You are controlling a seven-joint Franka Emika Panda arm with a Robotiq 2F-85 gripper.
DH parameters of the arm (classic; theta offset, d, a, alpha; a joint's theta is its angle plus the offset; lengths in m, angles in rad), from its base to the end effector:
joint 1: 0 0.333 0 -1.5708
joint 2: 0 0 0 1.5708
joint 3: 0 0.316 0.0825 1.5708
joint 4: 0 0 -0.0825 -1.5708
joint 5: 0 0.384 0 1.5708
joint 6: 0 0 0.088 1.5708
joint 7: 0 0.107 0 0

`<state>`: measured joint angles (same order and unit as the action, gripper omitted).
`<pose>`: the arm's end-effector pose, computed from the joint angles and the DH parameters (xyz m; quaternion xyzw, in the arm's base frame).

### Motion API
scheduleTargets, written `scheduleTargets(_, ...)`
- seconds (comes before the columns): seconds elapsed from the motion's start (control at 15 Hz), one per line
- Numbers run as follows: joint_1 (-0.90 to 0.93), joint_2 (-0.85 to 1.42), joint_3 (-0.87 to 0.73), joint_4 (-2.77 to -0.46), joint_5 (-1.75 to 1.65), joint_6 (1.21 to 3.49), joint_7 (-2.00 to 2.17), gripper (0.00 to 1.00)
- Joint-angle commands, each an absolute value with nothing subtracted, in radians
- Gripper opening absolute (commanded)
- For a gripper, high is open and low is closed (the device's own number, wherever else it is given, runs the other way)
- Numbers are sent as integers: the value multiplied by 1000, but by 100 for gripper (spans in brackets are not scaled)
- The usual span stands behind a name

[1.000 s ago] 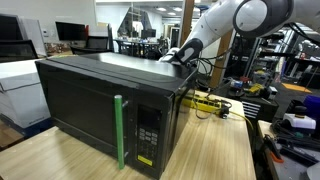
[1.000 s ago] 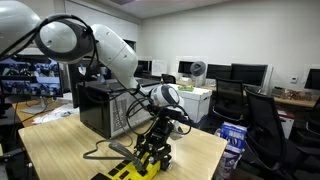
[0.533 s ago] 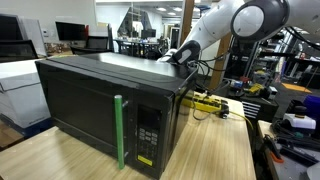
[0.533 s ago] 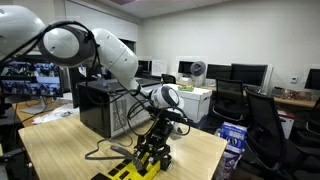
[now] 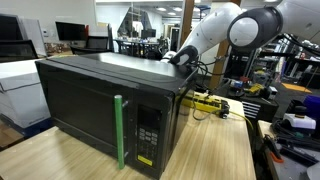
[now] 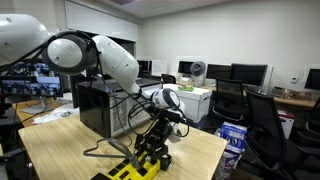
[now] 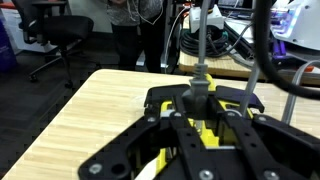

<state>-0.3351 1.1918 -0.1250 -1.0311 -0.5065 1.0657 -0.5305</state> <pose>0.5480 -0.3200 0.1068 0.7941 0.0466 -0.6051 0.0335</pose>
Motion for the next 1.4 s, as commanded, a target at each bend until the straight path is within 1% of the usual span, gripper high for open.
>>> scheduleTargets(0.0,-330,1229,-141,-962,-489,1024,-515,8)
scheduleTargets(1.33,-346,1363,-167,-762,-480,968,-528,8)
